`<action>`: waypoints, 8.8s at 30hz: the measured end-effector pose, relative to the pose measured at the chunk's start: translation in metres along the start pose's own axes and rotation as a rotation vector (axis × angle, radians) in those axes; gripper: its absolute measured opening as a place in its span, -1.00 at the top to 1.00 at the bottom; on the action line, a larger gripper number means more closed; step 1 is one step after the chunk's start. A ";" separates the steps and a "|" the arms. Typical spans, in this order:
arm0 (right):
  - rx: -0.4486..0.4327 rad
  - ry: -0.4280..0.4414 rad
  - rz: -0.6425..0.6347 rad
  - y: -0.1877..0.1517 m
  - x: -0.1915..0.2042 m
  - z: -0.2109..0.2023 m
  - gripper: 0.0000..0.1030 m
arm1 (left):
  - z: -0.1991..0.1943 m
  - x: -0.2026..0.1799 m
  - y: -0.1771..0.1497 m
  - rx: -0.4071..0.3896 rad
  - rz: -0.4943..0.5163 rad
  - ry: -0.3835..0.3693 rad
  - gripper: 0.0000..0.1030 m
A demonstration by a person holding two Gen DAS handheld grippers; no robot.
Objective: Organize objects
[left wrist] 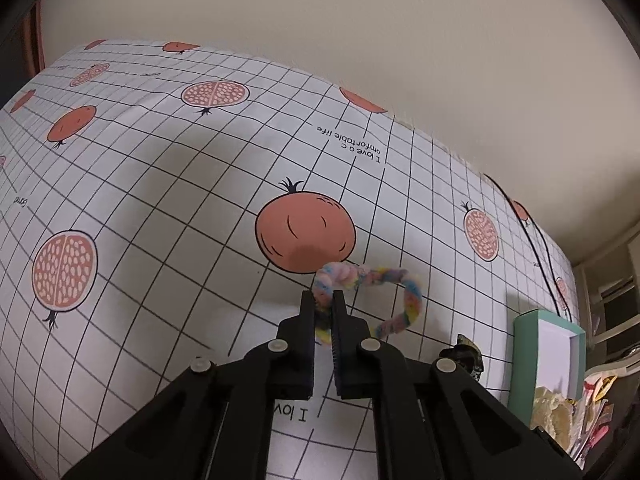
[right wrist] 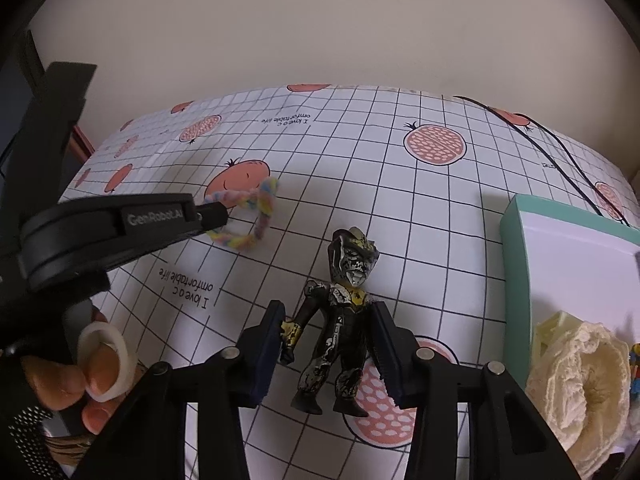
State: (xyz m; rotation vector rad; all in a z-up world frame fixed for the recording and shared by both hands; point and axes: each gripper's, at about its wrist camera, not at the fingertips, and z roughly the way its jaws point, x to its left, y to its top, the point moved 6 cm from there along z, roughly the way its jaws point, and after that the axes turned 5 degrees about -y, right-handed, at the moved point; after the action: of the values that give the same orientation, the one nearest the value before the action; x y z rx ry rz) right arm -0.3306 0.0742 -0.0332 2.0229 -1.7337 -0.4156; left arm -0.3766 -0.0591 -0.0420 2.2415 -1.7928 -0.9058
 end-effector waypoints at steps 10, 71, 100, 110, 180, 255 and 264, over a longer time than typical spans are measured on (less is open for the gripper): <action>-0.011 -0.027 -0.027 -0.006 -0.004 -0.024 0.10 | -0.024 -0.002 -0.021 -0.018 -0.048 -0.014 0.87; -0.074 -0.204 0.175 -0.119 -0.135 -0.193 0.09 | -0.144 -0.160 -0.197 0.030 0.116 -0.281 0.86; -0.041 -0.269 0.343 -0.145 -0.231 -0.182 0.09 | -0.109 -0.200 -0.221 0.102 0.186 -0.273 0.87; -0.046 -0.285 0.337 -0.145 -0.239 -0.169 0.09 | -0.099 -0.205 -0.225 0.112 0.199 -0.270 0.87; -0.079 -0.348 0.286 -0.128 -0.234 -0.140 -0.22 | -0.072 -0.216 -0.221 0.106 0.220 -0.266 0.29; -0.101 -0.321 0.279 -0.142 -0.185 -0.186 -1.00 | -0.160 -0.127 -0.169 -0.177 0.230 0.039 -0.99; -0.117 -0.322 0.306 -0.149 -0.174 -0.205 -1.00 | -0.188 -0.123 -0.170 -0.230 0.315 0.070 -0.99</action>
State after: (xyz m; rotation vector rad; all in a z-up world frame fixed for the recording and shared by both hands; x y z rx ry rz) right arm -0.1309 0.2902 0.0561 1.6407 -2.1141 -0.7511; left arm -0.1481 0.0542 0.0783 1.7684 -1.8357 -0.9036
